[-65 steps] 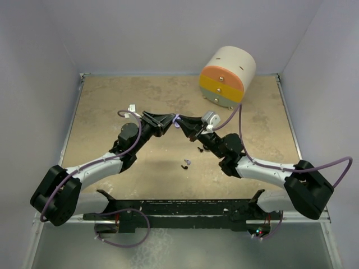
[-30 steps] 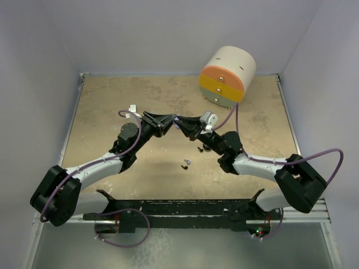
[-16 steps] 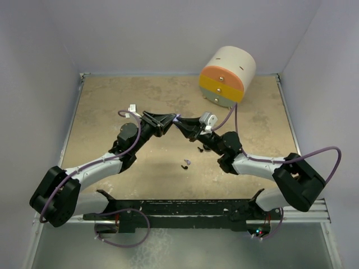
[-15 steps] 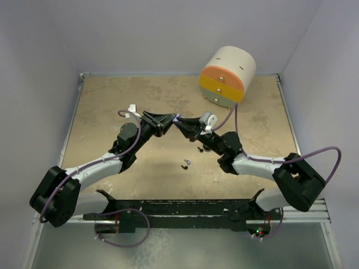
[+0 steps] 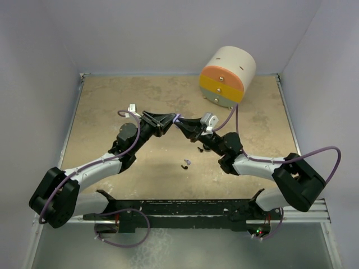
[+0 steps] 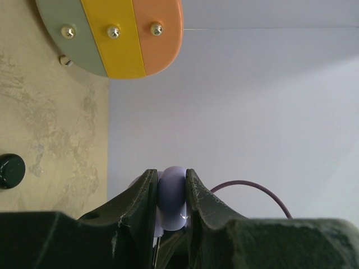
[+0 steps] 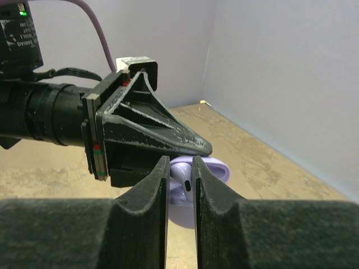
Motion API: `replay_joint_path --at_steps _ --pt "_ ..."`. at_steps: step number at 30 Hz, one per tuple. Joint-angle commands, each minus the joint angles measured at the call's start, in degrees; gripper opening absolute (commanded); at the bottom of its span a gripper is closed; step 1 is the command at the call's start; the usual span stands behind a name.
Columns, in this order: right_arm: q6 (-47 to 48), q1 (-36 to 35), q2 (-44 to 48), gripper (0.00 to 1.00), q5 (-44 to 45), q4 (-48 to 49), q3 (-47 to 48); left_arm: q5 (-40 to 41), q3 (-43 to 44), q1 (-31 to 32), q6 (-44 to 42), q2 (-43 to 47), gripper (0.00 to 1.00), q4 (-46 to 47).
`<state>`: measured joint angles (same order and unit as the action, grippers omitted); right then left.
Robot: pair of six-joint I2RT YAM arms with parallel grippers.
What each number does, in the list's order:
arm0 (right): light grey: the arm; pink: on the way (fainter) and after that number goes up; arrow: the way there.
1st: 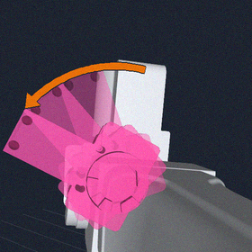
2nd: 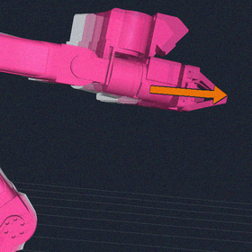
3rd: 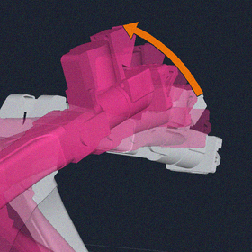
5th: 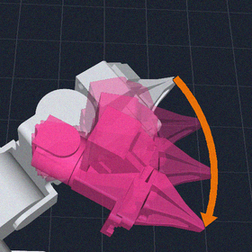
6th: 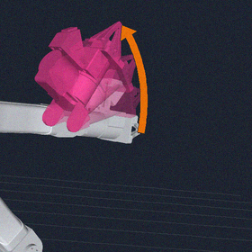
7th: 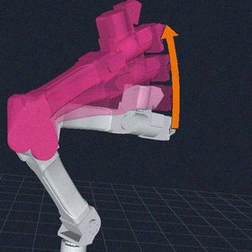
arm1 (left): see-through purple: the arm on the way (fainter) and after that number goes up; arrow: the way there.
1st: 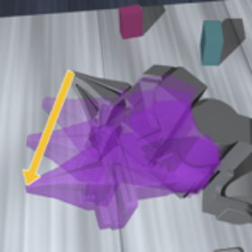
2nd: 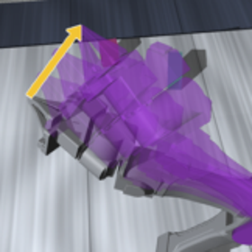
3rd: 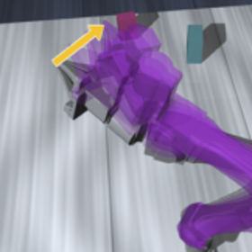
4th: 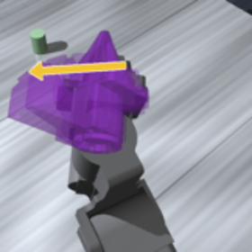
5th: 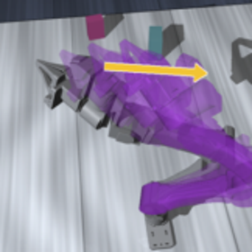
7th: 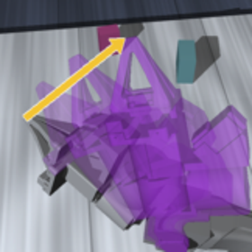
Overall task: Insert the wireless bluetooth earbuds into the charging case
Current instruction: Place the earbud in the charging case.
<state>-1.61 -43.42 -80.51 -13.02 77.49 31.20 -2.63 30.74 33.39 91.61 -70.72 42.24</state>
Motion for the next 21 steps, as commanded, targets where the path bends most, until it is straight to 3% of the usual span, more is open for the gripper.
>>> replay_joint_path --at_steps 1,11,16,21 --pt "-0.3 0.3 1.2 0.00 -0.3 3.4 -0.8 -0.2 2.5 -0.3 1.5 2.0 0.00 3.0" --pt "-1.3 0.5 1.1 0.02 -1.0 3.8 -0.9 -0.3 2.4 -0.3 2.7 1.3 0.00 4.8" --pt "-2.4 0.6 2.1 0.49 -1.2 4.2 -1.5 -0.1 3.1 -0.3 2.4 1.3 0.00 4.3" --pt "-3.2 0.6 5.7 0.70 0.2 4.8 -4.2 0.3 3.4 -0.3 2.1 0.9 0.00 3.8"
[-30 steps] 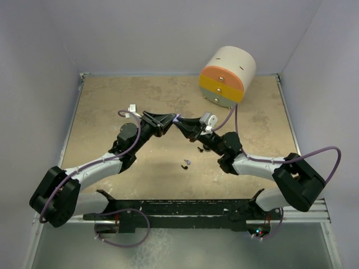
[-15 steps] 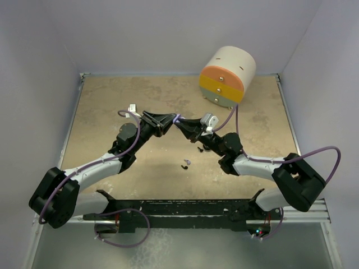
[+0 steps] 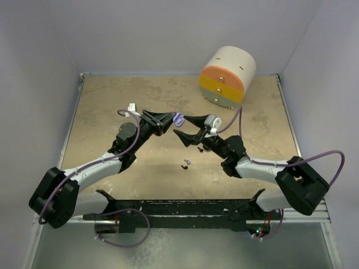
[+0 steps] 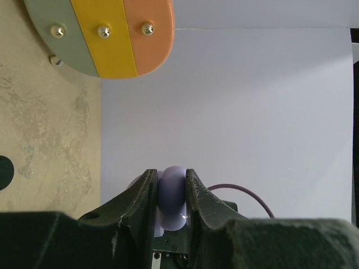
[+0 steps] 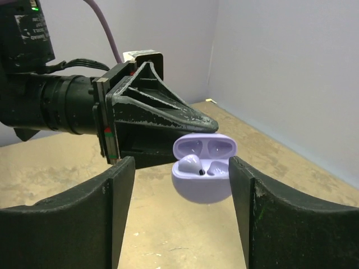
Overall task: Insert the wireless bluetooth earbuds into the charging case
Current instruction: Place the earbud in the charging case, then pick up the earbud from the center of the board.
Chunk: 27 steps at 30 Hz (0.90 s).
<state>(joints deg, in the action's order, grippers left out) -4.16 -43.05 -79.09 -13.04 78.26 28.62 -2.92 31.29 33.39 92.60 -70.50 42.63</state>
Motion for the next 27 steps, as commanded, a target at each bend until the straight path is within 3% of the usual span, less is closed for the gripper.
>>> replay_joint_path --at_steps 1,9,13,16,20,27 --pt "-0.7 0.2 5.8 0.72 0.8 4.0 -2.2 0.5 2.9 -0.3 1.0 0.5 0.00 3.4" --pt "-1.5 0.3 19.6 0.80 10.6 -5.2 -4.2 1.0 2.0 -0.3 0.0 -0.7 0.00 3.9" --pt "-5.8 0.2 24.7 0.82 19.0 -23.3 -1.0 1.3 1.1 -1.1 -2.3 -0.5 0.00 2.8" --pt "-11.1 0.2 23.4 0.79 25.4 -37.1 3.8 0.5 -1.1 -3.0 -3.4 0.4 0.00 3.2" --pt "-19.4 -0.2 18.1 0.77 25.4 -51.5 7.0 -0.9 -5.8 -6.5 -5.3 3.7 0.00 2.0" --pt "-32.9 -9.0 11.0 0.72 32.6 -66.2 9.3 1.6 -8.7 -7.5 -13.3 14.0 0.00 -12.2"
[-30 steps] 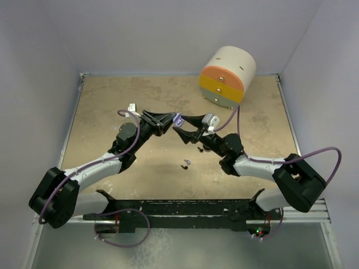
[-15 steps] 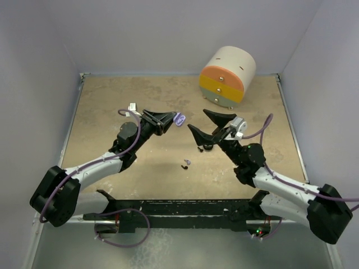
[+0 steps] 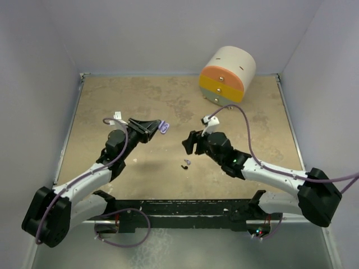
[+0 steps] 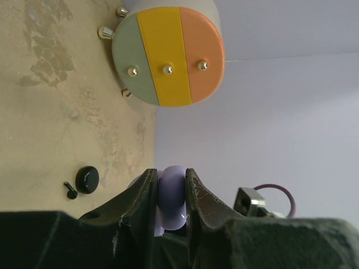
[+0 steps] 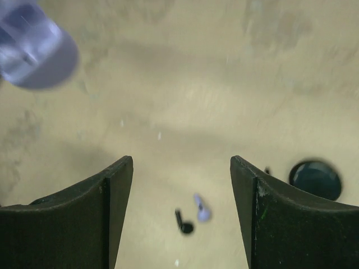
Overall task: Insert the wireless bluetooth earbuds into the charging case
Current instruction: Pick up the earbud from the center of the board.
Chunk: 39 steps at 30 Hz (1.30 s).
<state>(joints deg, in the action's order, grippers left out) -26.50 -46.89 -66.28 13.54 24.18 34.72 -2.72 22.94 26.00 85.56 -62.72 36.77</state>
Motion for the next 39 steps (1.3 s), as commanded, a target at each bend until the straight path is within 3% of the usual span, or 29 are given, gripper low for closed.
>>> replay_joint_path --at_steps 1,11,39 --pt "-13.2 -6.3 -2.9 0.70 6.3 -13.5 3.3 2.0 -0.6 -0.1 -7.2 7.8 0.00 -8.2" --pt "-26.0 -12.0 -7.6 0.67 7.5 -18.6 0.6 3.0 -3.7 -0.1 -9.1 16.2 0.00 -15.1" --pt "-32.6 -13.1 -17.1 0.67 9.0 -18.1 0.9 1.9 -5.6 -0.1 -9.5 15.2 0.00 -12.8"
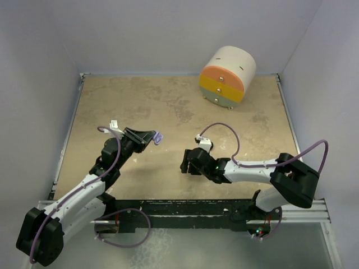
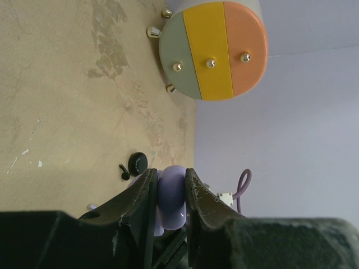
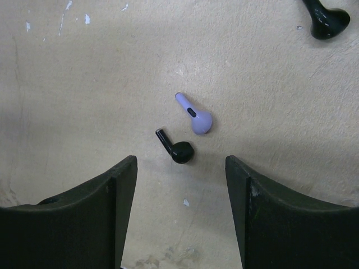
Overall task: Insert the wireless bluetooth earbuds into the charging case
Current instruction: Pick up the earbud from the center of the board.
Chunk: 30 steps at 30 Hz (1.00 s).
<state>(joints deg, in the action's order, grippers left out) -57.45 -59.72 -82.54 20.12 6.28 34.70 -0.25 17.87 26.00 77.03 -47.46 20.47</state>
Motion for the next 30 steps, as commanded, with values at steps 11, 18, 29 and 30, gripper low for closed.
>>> replay_joint_path --at_steps 11,18,29,30 --pt "-1.8 -0.1 -5.5 0.60 4.0 -2.2 4.4 -0.9 -1.2 -0.1 -0.6 0.6 0.00 4.3" --pt "-2.0 0.0 -6.4 0.54 6.2 -4.9 5.4 -1.0 -1.4 -0.1 -0.5 0.7 0.00 4.4" --pt "-1.1 0.1 -11.4 0.49 8.2 -7.4 9.3 -0.7 -2.0 -0.1 -0.1 1.9 0.00 4.0" --pt "-1.2 0.1 -11.4 0.49 8.3 -7.5 9.3 -0.7 -2.1 -0.1 -0.1 2.0 0.00 4.1"
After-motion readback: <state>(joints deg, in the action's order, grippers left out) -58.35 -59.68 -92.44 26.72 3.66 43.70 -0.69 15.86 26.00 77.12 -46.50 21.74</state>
